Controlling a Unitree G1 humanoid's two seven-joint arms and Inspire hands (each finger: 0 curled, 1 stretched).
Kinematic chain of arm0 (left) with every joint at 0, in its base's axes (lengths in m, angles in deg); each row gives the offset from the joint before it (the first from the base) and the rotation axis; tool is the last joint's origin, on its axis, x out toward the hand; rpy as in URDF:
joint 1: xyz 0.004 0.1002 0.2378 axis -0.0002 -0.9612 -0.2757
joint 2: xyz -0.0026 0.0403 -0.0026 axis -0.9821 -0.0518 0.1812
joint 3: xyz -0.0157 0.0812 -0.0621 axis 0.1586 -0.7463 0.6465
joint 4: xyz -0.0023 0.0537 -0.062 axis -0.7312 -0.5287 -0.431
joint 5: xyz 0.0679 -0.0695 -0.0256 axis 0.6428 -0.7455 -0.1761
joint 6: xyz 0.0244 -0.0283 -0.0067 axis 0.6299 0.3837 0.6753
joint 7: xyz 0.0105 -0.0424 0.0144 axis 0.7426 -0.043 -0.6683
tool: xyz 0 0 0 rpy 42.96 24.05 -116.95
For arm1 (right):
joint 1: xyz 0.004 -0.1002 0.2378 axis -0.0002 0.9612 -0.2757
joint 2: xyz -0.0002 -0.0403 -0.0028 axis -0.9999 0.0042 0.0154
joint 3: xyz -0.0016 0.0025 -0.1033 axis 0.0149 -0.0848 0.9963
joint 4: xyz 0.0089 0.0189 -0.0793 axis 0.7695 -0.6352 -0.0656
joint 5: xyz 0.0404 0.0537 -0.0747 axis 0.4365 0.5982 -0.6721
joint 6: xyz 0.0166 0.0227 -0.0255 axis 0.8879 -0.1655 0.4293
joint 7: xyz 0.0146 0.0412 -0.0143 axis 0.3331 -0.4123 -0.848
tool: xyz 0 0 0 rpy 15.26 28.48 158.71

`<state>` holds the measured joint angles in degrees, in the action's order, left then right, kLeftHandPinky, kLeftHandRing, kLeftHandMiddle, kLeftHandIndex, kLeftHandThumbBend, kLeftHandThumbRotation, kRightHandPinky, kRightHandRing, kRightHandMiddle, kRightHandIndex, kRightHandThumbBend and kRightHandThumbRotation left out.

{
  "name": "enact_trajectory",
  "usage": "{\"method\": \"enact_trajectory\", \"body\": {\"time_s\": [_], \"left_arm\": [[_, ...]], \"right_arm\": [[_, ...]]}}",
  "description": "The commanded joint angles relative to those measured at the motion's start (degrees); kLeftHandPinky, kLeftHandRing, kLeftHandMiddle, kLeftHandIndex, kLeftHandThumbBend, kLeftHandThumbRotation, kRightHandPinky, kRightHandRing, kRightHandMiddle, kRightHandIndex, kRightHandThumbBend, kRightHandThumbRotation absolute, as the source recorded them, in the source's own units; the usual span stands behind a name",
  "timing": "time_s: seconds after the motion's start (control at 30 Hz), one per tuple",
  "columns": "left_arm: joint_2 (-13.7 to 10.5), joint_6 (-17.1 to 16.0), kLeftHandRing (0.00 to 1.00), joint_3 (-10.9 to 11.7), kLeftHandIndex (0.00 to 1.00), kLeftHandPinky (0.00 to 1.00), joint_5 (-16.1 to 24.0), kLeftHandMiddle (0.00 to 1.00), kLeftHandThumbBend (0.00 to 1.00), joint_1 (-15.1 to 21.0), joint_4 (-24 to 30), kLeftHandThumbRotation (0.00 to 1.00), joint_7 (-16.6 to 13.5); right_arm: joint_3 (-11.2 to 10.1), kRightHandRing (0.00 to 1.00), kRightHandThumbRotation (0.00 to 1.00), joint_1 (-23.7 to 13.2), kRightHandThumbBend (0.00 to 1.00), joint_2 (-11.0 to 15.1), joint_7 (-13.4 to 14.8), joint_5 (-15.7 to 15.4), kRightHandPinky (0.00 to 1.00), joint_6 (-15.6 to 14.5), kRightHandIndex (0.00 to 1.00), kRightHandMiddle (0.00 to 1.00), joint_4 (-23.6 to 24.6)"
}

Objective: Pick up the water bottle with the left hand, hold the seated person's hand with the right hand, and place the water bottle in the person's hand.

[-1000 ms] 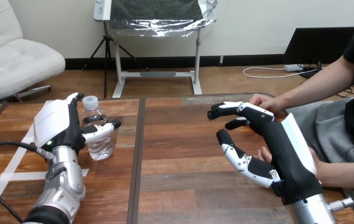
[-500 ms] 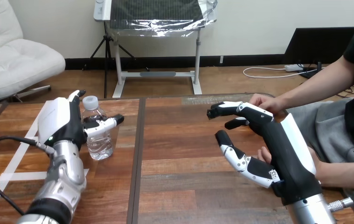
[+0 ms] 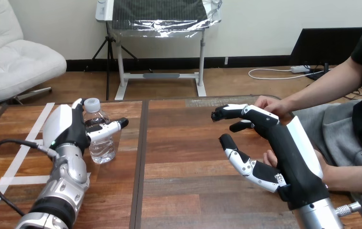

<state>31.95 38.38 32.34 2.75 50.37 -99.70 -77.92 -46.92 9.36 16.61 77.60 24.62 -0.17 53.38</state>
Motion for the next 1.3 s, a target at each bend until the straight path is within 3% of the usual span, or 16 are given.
{"method": "enact_trajectory", "body": {"time_s": [0.0,0.27,0.57,0.73,0.87,0.97,1.03,1.27], "left_arm": [[0.53,-0.88,0.83,1.58,0.91,0.72,-1.37,0.88,0.97,4.4,-1.71,0.53,0.58],[1.14,-1.03,0.83,3.31,0.89,0.72,-3.73,0.87,0.97,4.69,-3.26,0.49,1.04],[1.3,-1.62,0.83,3.6,0.86,0.73,-4.21,0.86,0.93,4.72,-4.7,0.43,1.68],[1.34,-0.34,0.79,2.96,0.83,0.69,-3.34,0.83,0.89,4.99,-4.97,0.41,2.42],[1.71,-1.58,0.76,4.29,0.8,0.66,-4.52,0.8,0.88,4.41,-5.04,0.38,2.34],[2.09,-2.76,0.72,5.12,0.76,0.62,-5.28,0.76,0.85,3.87,-4.7,0.29,1.37],[2.23,-3.09,0.66,5.2,0.71,0.58,-5.39,0.71,0.83,3.67,-4.54,0.18,0.83],[2.57,-5.16,0.53,4.36,0.58,0.47,-4.09,0.57,0.76,2.68,-4.51,0.04,-2.55]], "right_arm": [[-1.33,0.75,0.0,-1.75,0.33,0.94,0.04,0.41,0.65,0.33,0.65,0.75,3.26],[-1.82,0.76,0.0,-1.06,0.34,1.25,-0.3,0.44,0.66,-0.2,0.65,0.75,4.01],[-2.44,0.76,0.0,-0.54,0.36,1.74,-0.3,-0.07,0.66,0.23,0.65,0.76,4.52],[-2.61,0.75,0.0,-0.29,0.36,2.07,-0.33,-0.1,0.67,0.19,0.65,0.75,4.78],[-2.77,0.75,0.0,-0.16,0.37,2.31,-0.19,-0.19,0.67,0.04,0.65,0.75,4.94],[-2.82,0.75,0.0,-0.2,0.37,2.5,-0.11,-0.12,0.67,0.11,0.64,0.74,4.75],[-2.85,0.75,0.0,-0.24,0.37,2.58,-0.06,-0.16,0.67,0.22,0.64,0.74,4.59],[-3.01,0.75,0.0,-0.1,0.37,2.8,-0.31,0.15,0.67,0.32,0.64,0.74,4.63]]}}
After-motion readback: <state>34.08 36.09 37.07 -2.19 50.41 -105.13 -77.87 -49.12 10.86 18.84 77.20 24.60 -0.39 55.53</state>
